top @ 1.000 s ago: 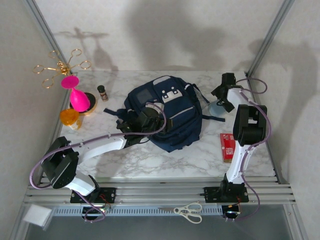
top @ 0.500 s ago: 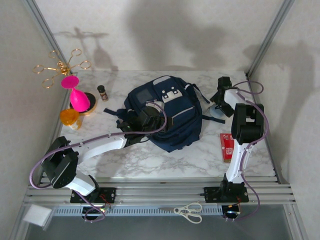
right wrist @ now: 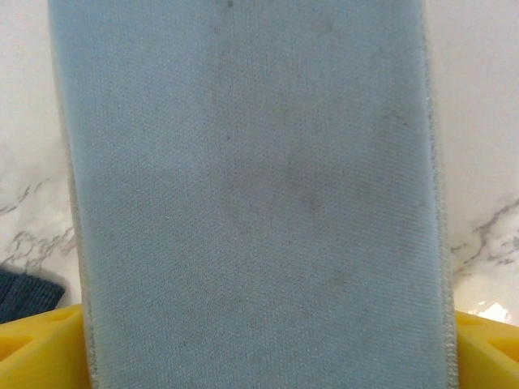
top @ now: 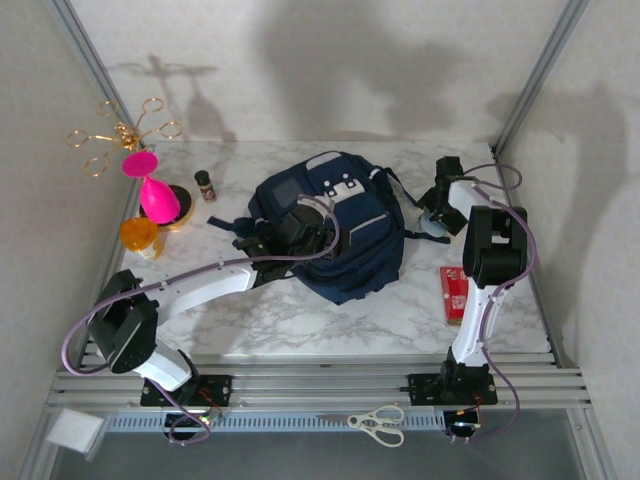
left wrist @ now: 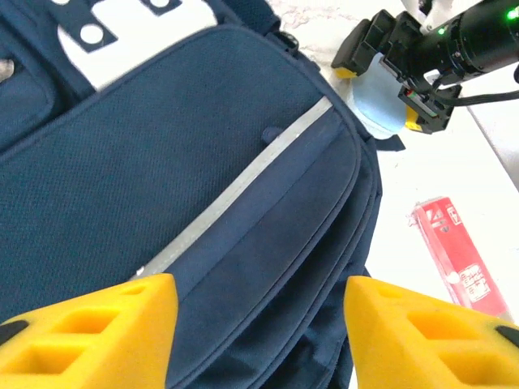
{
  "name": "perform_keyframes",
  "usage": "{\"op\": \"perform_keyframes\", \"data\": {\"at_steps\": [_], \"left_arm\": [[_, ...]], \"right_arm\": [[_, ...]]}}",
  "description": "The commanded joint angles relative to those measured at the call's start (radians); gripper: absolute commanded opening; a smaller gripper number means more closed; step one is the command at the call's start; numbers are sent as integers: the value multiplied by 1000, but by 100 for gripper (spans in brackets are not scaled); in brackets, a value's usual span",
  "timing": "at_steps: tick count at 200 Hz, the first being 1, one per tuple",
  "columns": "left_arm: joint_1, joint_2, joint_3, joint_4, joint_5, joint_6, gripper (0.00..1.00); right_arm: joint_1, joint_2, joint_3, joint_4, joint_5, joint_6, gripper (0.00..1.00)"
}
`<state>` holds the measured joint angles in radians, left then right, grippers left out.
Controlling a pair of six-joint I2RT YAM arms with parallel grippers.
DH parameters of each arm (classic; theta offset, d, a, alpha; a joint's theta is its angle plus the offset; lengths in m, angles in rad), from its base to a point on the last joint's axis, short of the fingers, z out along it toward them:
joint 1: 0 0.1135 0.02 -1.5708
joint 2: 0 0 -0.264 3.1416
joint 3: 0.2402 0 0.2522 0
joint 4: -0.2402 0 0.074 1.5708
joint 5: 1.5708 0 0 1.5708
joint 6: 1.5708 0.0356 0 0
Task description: Pack the student bag
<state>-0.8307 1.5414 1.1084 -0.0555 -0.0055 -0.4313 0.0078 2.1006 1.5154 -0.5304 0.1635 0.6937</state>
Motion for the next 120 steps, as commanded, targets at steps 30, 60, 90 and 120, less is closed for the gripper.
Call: {"op": "perform_keyframes", "data": {"at_steps": [30,60,90,120], "left_arm": [[-19,87,96,-63,50,330,64],[-47,155,158,-111,133,464,66],[-108,245,231,-193,134,554,69],[-121,328,283,-182,3,553,63]], "right_arm": [[-25,-197,-115,73,-56,-51,79],[-33,-319,-202,112,-95,-73,76],[-34,-406,-248,95,-127,-94,78],[-35,-473,-304,109,-181,-102,77]]}}
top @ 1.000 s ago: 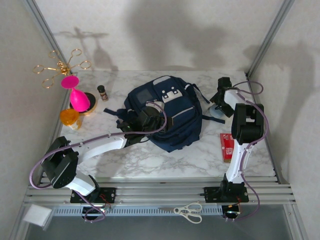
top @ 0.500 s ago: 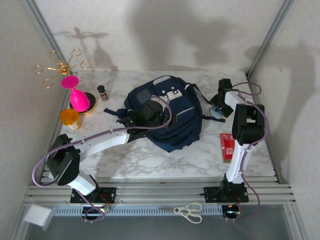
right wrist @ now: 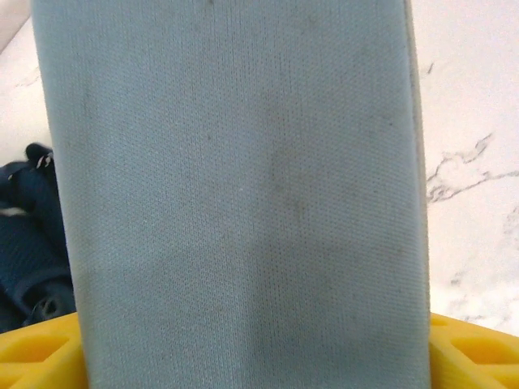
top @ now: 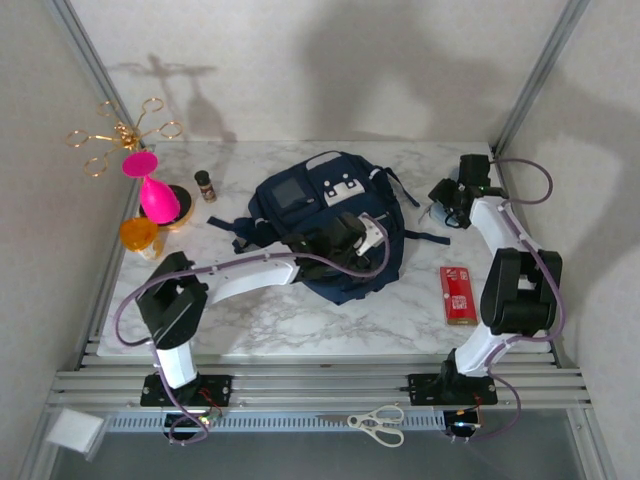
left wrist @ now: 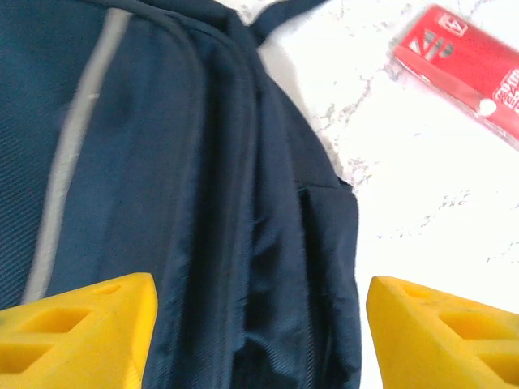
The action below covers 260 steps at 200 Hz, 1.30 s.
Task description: Pack the student bag
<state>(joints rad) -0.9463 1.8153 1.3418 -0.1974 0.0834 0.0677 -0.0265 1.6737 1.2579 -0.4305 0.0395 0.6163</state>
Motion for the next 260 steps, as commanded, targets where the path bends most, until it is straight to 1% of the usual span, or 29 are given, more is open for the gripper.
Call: {"op": "perform_keyframes", "data": {"at_steps": [1,27,43,54,69,89,128,133,140,145,166,181,189,206,218,226,238,245,260], "left_arm": [[-5,55,51,-39,-88,53,63],[0,104,85,-35,-125,46,58],[13,134,111,-52,-155,40,49],[26,144,117,-56,-166,31,45],[44,141,109,-45,-135,27,38],[62,140,98,-34,-115,19,33],[81,117,83,-32,-89,9,30],[83,113,82,-33,-88,8,27],[85,109,84,-35,-82,3,18],[87,102,87,-40,-74,0,13],[89,52,82,-32,-24,-15,12],[90,14,71,-12,-11,-22,3],[91,4,75,-19,-24,-26,5],[101,-7,81,-54,-20,-17,19],[109,-17,59,-53,-44,-1,23],[117,-13,54,-66,-57,8,25],[122,2,65,-101,-64,25,22],[123,5,63,-104,-69,35,23],[123,7,44,-96,-42,64,36]], "right_arm": [[0,-49,-48,10,-59,-25,77],[-1,-85,-76,11,-89,-34,77],[-2,-103,-85,9,-92,-36,76],[-1,-116,-90,11,-99,-41,76],[-2,-130,-94,10,-105,-44,76],[-2,-145,-95,5,-112,-46,75],[-2,-175,-110,2,-119,-50,74],[-1,-179,-114,4,-125,-49,74],[-1,-185,-120,8,-134,-49,74],[-2,-191,-124,9,-140,-49,73],[-1,-212,-137,12,-155,-46,73],[-2,-223,-143,13,-162,-46,73],[-3,-227,-147,11,-171,-49,73],[-2,-237,-158,10,-186,-50,72],[-2,-252,-172,14,-194,-49,72],[-1,-260,-183,20,-202,-49,72],[-1,-271,-195,21,-214,-47,72],[-1,-275,-200,22,-218,-47,72],[-1,-280,-204,18,-223,-49,72]]}}
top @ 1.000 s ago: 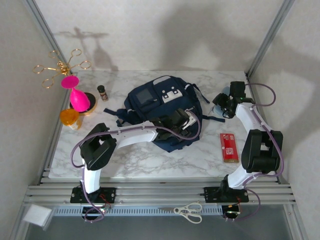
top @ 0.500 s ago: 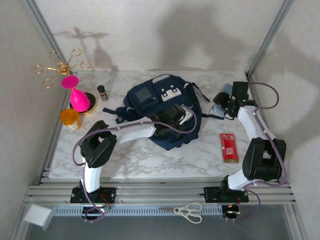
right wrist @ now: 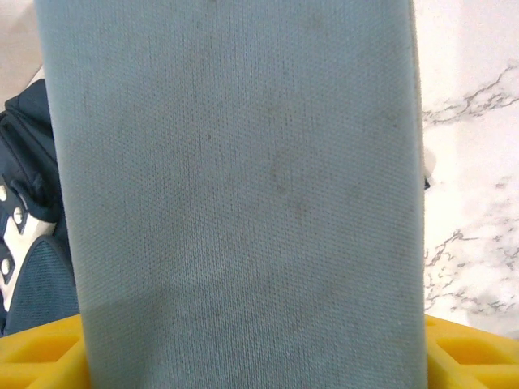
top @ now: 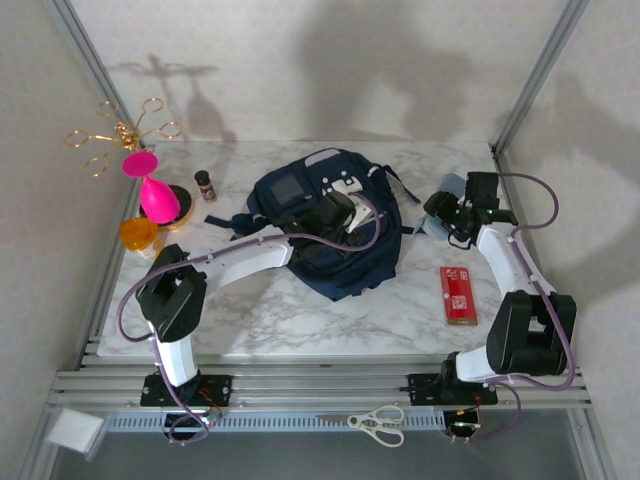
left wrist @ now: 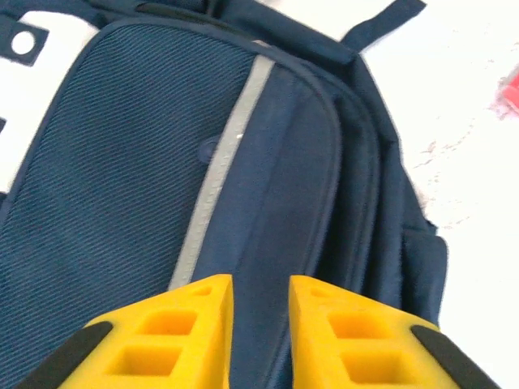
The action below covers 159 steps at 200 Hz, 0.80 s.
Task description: Pack the student bag
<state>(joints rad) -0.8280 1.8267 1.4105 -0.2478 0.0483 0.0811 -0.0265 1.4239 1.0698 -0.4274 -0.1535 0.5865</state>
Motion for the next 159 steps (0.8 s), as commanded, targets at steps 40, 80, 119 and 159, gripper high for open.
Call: {"op": "perform_keyframes", "data": {"at_steps": [40,80,119,159], "left_arm": [[4,42,-17,-65,-16,118,50],[4,77,-24,-54,-64,179,63],[23,117,-11,-5,-148,197,63],[60,139,22,20,-123,214,42]], "right_arm": [[-1,-42,-21,12,-31,-20,72],[-1,-45,-37,15,-27,-21,72],[-1,-53,-48,23,-38,-14,71],[0,-77,-56,7,-37,-22,70]]}}
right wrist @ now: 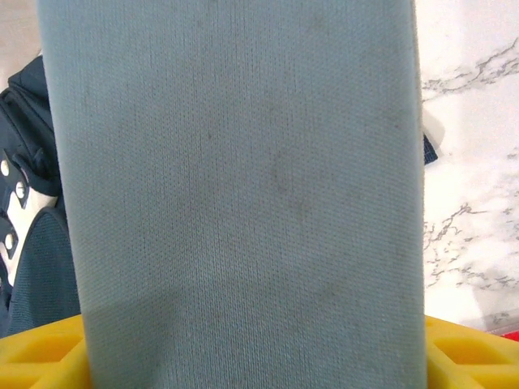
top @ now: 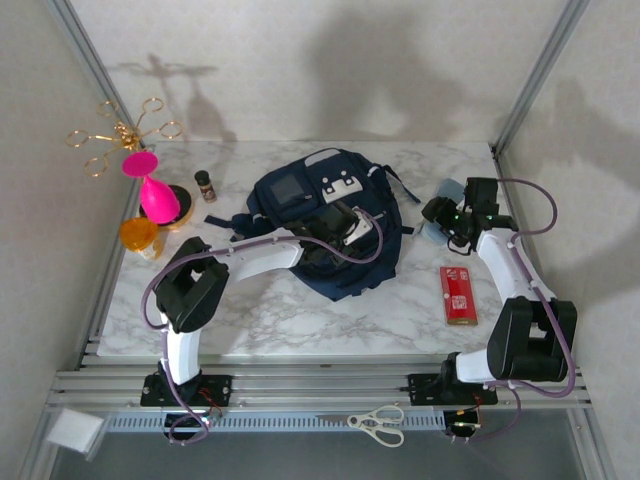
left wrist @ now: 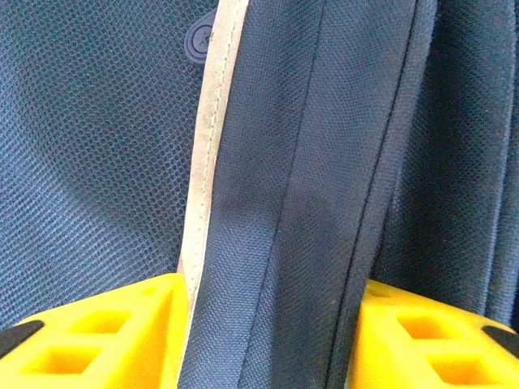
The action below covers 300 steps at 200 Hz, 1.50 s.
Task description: Pack the student bag
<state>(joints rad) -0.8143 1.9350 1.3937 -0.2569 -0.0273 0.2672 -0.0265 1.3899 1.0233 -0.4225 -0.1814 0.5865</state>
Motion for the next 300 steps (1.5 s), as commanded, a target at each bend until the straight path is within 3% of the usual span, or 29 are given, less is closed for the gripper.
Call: {"op": "perform_keyframes", "data": {"at_steps": [1,18,47,78,118,165,206,225,239,258,275,300], "left_arm": [[46,32,40,29,-47,29,41],[56,39,63,26,-46,33,31],[67,27,97,7,-39,33,0],[67,-27,193,-69,5,-41,0],[67,-74,326,-133,-15,-158,0],[64,-49,499,-231,26,-354,0],[27,-34,599,-273,39,-489,0],[9,-38,613,-267,27,-552,0],[9,-39,608,-262,7,-597,0],[10,-39,609,-266,-19,-631,0],[14,-49,603,-272,-34,-636,0],[24,-78,564,-255,-35,-635,0]], "right_arm": [[-1,-43,-9,2,-10,-22,70],[-1,-59,-11,-2,-11,-22,70],[0,-81,-2,-34,-7,-38,70],[0,-104,9,-83,-56,-64,69],[27,-155,24,-154,-104,-92,68],[229,-88,55,-189,-151,-107,67],[349,87,152,-133,-138,-68,70],[375,195,204,-63,-169,-29,83],[376,242,205,24,-168,36,85],[372,276,168,157,-249,96,95],[342,274,95,226,-316,140,92],[327,217,-15,290,-327,128,77]]}}
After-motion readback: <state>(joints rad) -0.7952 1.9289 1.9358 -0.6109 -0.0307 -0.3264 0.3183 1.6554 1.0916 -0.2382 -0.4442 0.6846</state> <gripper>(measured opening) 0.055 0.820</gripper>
